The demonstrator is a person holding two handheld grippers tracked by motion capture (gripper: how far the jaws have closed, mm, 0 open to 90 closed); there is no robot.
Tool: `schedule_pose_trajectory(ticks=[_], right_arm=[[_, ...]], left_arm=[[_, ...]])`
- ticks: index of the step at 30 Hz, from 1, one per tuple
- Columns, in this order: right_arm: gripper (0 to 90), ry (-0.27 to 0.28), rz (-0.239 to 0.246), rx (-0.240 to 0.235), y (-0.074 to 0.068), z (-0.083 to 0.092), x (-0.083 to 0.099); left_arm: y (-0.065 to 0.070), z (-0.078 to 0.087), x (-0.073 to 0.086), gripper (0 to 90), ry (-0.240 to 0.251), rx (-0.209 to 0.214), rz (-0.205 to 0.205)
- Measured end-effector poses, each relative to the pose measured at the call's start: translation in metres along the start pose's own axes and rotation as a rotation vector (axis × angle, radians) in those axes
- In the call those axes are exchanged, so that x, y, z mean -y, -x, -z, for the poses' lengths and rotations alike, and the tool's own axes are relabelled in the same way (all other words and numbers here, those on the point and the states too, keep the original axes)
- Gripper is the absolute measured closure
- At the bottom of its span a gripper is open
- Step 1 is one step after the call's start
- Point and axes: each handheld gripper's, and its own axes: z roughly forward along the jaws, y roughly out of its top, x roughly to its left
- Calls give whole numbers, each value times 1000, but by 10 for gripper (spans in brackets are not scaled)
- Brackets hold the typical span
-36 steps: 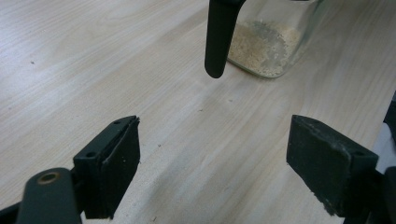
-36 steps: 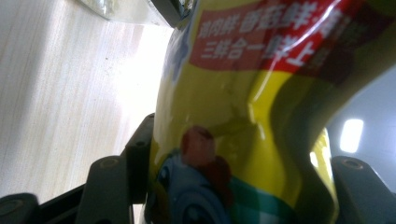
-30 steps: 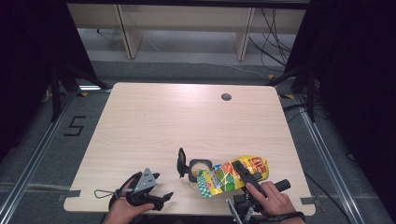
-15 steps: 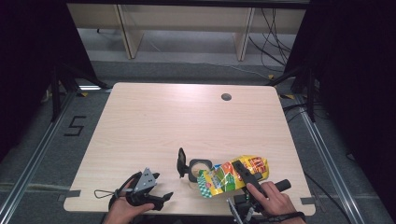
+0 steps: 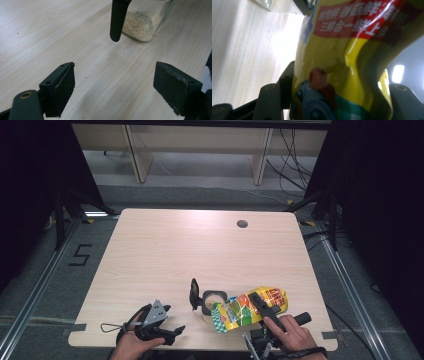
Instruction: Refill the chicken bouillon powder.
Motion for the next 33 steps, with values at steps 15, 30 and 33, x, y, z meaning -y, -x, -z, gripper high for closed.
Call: schedule_pose_trajectory(ticks=[15, 30, 33], right_arm=[[417, -13, -6, -17, -1, 0, 0], [417, -18, -24, 11, -3, 1, 2], [418, -6, 14, 5, -1, -1, 1]], left_arm=[[0, -1, 0, 169, 5, 2, 3], [1, 0, 1, 169, -2, -5, 18], [0, -1, 0, 169, 7, -2, 6]])
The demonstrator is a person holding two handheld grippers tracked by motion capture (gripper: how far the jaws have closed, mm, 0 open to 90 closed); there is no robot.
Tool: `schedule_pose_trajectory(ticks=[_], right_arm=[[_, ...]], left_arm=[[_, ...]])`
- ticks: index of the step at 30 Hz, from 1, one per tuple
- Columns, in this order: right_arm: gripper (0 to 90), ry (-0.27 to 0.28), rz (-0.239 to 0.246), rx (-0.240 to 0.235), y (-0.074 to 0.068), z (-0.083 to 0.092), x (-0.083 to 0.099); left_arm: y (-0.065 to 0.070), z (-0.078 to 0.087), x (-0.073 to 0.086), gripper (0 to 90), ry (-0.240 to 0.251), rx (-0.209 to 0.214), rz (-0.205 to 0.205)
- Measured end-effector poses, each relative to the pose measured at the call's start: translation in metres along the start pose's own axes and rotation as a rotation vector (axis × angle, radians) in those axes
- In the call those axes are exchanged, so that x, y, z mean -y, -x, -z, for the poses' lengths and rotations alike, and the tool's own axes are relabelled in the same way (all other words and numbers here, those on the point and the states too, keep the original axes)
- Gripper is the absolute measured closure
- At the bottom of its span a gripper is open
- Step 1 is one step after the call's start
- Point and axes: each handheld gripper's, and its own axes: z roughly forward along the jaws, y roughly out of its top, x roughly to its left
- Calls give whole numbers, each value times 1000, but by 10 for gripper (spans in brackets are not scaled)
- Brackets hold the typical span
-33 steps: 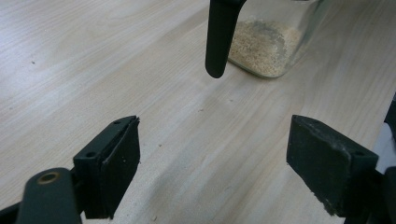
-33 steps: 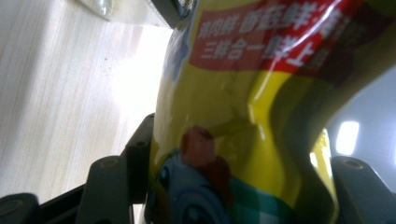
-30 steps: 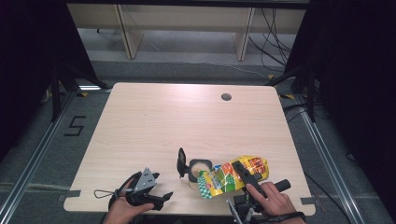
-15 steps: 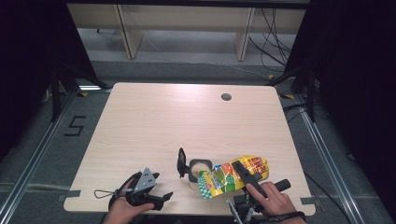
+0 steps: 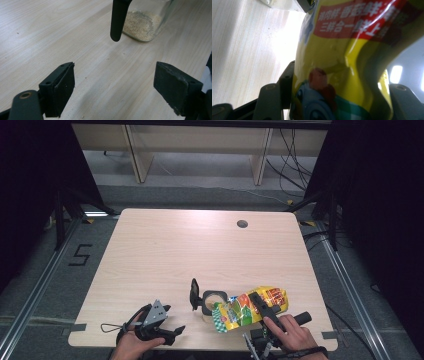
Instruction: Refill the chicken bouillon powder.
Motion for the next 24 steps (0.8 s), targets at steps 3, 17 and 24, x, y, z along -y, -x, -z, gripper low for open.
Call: schedule_pose_trajectory(ticks=[3, 17, 24], right_arm=[[418, -1, 5, 0, 1, 0, 0], [418, -9, -9, 0, -1, 1, 0], [418, -36, -23, -22, -2, 2, -2]], left_arm=[[0, 0, 0, 169, -5, -1, -1], [0, 1, 0, 168, -18, -10, 11], [-1, 1, 0, 167, -15, -7, -10]])
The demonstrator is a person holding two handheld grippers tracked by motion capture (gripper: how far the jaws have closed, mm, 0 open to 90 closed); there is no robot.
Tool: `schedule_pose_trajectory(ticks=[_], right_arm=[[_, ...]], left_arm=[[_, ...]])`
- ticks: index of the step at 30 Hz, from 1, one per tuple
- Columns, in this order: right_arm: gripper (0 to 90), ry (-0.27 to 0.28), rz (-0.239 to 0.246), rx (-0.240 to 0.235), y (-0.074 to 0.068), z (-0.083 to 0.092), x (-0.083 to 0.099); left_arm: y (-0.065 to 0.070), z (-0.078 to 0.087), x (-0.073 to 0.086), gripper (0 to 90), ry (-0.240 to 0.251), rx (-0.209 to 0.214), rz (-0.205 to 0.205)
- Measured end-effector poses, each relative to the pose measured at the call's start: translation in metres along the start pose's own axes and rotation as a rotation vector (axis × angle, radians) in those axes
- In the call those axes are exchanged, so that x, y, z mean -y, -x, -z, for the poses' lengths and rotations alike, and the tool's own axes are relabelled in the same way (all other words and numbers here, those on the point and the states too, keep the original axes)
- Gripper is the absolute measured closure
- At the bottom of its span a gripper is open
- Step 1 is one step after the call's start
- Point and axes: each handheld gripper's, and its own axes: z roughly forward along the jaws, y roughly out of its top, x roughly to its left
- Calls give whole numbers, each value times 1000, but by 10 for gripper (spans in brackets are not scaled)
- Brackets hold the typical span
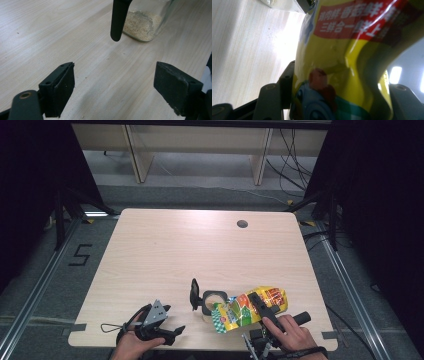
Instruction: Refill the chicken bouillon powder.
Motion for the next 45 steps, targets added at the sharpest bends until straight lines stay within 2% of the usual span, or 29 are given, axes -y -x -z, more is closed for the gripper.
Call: schedule_pose_trajectory(ticks=[1, 2, 4, 6, 8, 10, 11, 13, 14, 15, 16, 17, 18, 19, 20, 22, 24, 29, 32, 33, 34, 36, 37, 38, 39, 40, 42, 44, 45], right_arm=[[418, 29, 25, 38, 1, 0, 1], [418, 26, 32, 34, 2, 1, 1], [419, 53, 70, 50, 5, 0, -1], [419, 15, 64, 49, 0, 0, -2], [420, 36, 82, 39, 4, -1, -1], [420, 27, 42, 43, 2, 0, 1], [421, 21, 39, 45, 2, 0, 1], [420, 15, 45, 45, 1, -1, 1], [420, 6, 43, 31, 2, -1, 1], [420, 30, 57, 32, 3, -2, 1], [420, 27, 46, 23, 3, -2, 1], [421, 14, 41, 26, 2, -1, 1], [420, 23, 42, 39, 1, -1, 1], [420, 39, 80, 46, 4, -2, 0], [421, 39, 77, 46, 4, -2, 0], [421, 26, 41, 34, 2, -1, 2], [421, 34, 74, 36, 5, -2, 2], [421, 44, 62, 40, 4, -3, 3], [420, 42, 62, 44, 4, -3, 3], [421, 12, 70, -8, 6, 0, 2], [421, 23, 33, 19, 3, -1, 3], [421, 45, 54, 35, 5, -2, 3], [421, 40, 41, 30, 5, -1, 2], [421, 40, 41, 30, 5, -1, 2], [421, 34, 41, 23, 5, 0, 2], [421, 35, 43, 21, 5, 0, 2], [421, 51, 36, 41, 4, -2, 2], [421, 39, 31, 25, 3, -2, 3], [421, 26, 3, 19, 1, -1, 3]], left_arm=[[0, 0, 0, 168, -2, 0, 2], [1, 0, 0, 167, -3, -5, 22], [2, -1, 1, 168, 5, 6, 32], [2, -1, 1, 168, 5, 1, 27], [1, -1, 0, 168, 11, 6, 24], [1, 0, 1, 168, -3, -5, 22], [1, 0, 1, 168, -4, -4, 22], [2, -1, 1, 167, 6, 2, 31], [2, -1, 0, 167, 11, 6, 22], [0, 0, 0, 167, -1, -1, -4], [1, 0, 0, 167, -1, -4, 25], [1, 0, 0, 167, 1, -3, 28], [1, -1, 1, 168, 6, 0, 34], [1, -1, 1, 167, 4, -2, 33], [1, 0, 1, 168, 3, -3, 31], [0, 0, 0, 168, -4, -2, 23], [1, 0, 0, 168, 1, 0, 28], [2, 0, 0, 168, 16, 4, 35], [1, 0, 0, 168, 7, 0, 32], [1, 0, 0, 168, 8, 2, 33], [1, 0, 0, 168, 8, 1, 32], [2, -1, 0, 167, 24, 1, 45], [2, -1, 0, 167, 25, 0, 38], [2, -1, 0, 167, 30, 1, 48], [1, -1, 0, 168, 20, -2, 35], [2, -1, 0, 168, 27, 0, 43], [2, 0, 0, 168, 22, 0, 45], [1, 0, -1, 168, 16, 2, 36], [1, 0, -1, 168, 17, 3, 39]])
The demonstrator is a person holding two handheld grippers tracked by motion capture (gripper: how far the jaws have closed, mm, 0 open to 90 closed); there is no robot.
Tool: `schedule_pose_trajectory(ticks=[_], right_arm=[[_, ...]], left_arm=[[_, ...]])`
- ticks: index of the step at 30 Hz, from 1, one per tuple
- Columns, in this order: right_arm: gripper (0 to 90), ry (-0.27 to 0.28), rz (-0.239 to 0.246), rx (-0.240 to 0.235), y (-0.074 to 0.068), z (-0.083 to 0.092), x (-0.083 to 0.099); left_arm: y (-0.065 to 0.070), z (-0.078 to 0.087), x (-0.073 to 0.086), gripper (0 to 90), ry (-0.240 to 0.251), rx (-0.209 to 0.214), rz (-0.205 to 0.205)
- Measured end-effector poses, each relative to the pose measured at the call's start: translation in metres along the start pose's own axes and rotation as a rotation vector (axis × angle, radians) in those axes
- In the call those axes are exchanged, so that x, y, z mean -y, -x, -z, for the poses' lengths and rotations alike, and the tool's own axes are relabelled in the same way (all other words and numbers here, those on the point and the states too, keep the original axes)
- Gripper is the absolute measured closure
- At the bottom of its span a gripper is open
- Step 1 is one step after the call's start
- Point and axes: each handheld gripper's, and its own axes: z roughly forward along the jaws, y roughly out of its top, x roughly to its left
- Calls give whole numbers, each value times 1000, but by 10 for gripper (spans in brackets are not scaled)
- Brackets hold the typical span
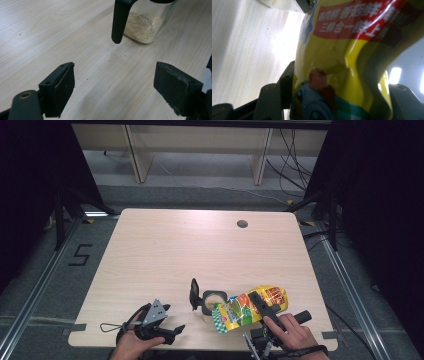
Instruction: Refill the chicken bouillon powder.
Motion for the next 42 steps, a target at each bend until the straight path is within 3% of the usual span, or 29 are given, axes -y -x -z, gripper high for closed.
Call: schedule_pose_trajectory(ticks=[3, 5, 6, 7, 11, 12, 13, 15, 17, 19, 21, 23, 24, 28, 30, 32, 33, 34, 36, 37, 38, 39, 40, 42], right_arm=[[421, 7, -29, 3, -3, -1, 1], [421, 18, -12, 10, -2, -1, 1], [421, 16, 34, -1, 3, -1, 1], [421, 33, 43, 16, 3, -2, 1], [421, 17, -10, 10, -1, -2, 3], [421, 12, -22, 9, -2, -1, 3], [421, 36, 28, 18, 2, -3, 3], [421, 34, 29, 19, 2, -3, 3], [421, 8, -20, 14, -1, -2, 3], [421, 20, 29, 8, 3, -3, 2], [421, 17, 30, 4, 3, -3, 2], [421, 20, 41, 7, 4, -3, 1], [421, 17, 43, 9, 4, -3, 1], [421, 3, 31, 3, 3, -2, 2], [421, 5, 24, 4, 3, -2, 2], [421, 21, 38, 17, 3, -3, 1], [421, 17, 43, 16, 3, -2, 1], [421, 5, 13, 11, 1, -2, 1], [421, 5, 17, 11, 1, -2, 1], [421, 4, 14, 10, 1, -2, 1], [421, 4, 44, 0, 5, -2, 0], [421, 8, 40, -3, 5, -3, 0], [421, -1, 20, -20, 6, -2, -1], [421, 16, 6, -10, 7, -3, -1]], left_arm=[[-1, 0, 0, 168, -7, -9, -19], [-1, -1, 0, 168, 0, -2, -6], [-1, -1, 0, 168, -6, -3, -12], [-1, -1, 0, 168, -5, -3, -9], [-2, -1, -1, 168, -2, 0, -20], [0, -2, 0, 168, -3, -4, -1], [0, -2, 0, 168, 3, 3, 1], [0, -1, 0, 168, 1, 1, -8], [-1, -1, 0, 168, 1, 4, -10], [0, -1, -1, 168, 0, 5, 1], [-1, 0, -1, 168, 3, 11, -25], [1, 0, 0, 168, 4, 9, 6], [-1, 0, -1, 168, 6, 8, -27], [3, 0, 0, 168, 17, 9, 19], [1, 1, -1, 168, 2, -4, -5], [2, 0, 0, 168, 20, 3, 8], [0, 1, -1, 168, 8, -3, -17], [0, 1, -1, 168, 11, 2, -13], [-1, 1, -1, 168, 1, -1, -25], [-1, 0, -1, 168, 8, 1, -23], [-1, 0, -1, 168, 10, 5, -10], [0, -2, -1, 168, 18, 9, 3], [-1, -1, -1, 168, 1, 9, -17], [0, -2, -2, 168, 13, 9, -11]])
